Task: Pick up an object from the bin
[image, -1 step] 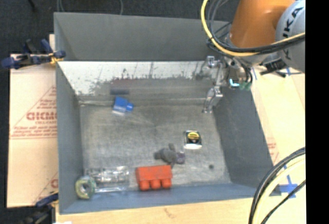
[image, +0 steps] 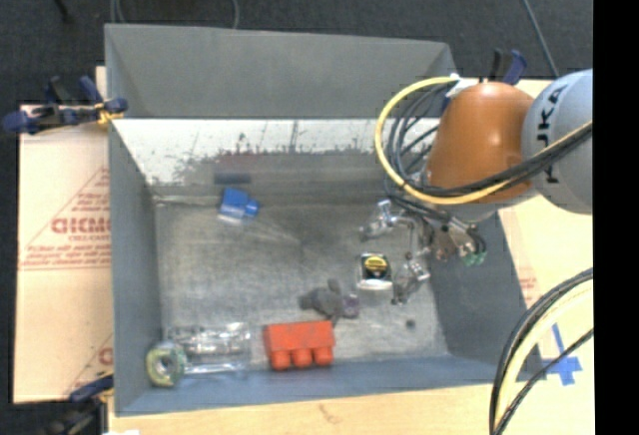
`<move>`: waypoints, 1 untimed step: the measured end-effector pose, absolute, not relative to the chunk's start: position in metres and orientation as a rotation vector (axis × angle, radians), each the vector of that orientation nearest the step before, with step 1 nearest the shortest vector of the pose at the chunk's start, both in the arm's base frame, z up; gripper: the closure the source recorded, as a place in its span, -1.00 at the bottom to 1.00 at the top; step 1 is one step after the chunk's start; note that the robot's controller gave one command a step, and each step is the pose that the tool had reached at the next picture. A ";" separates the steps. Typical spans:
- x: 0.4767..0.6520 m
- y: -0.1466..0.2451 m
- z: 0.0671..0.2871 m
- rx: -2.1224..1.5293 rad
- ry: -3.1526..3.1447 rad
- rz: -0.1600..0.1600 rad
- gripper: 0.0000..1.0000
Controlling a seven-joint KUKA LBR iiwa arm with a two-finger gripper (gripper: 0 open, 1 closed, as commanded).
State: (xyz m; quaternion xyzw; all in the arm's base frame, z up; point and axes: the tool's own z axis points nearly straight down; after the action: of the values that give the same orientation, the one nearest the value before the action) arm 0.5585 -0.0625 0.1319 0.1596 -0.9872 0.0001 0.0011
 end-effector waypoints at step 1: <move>0.563 -0.064 0.073 0.581 -3.095 0.002 -1.00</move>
Offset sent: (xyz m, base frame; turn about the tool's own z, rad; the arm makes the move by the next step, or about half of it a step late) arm 0.0025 -0.0008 -0.0584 -0.0522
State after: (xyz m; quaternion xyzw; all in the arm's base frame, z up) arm 0.5632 -0.0636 0.0733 0.1845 -0.9828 0.0007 -0.0039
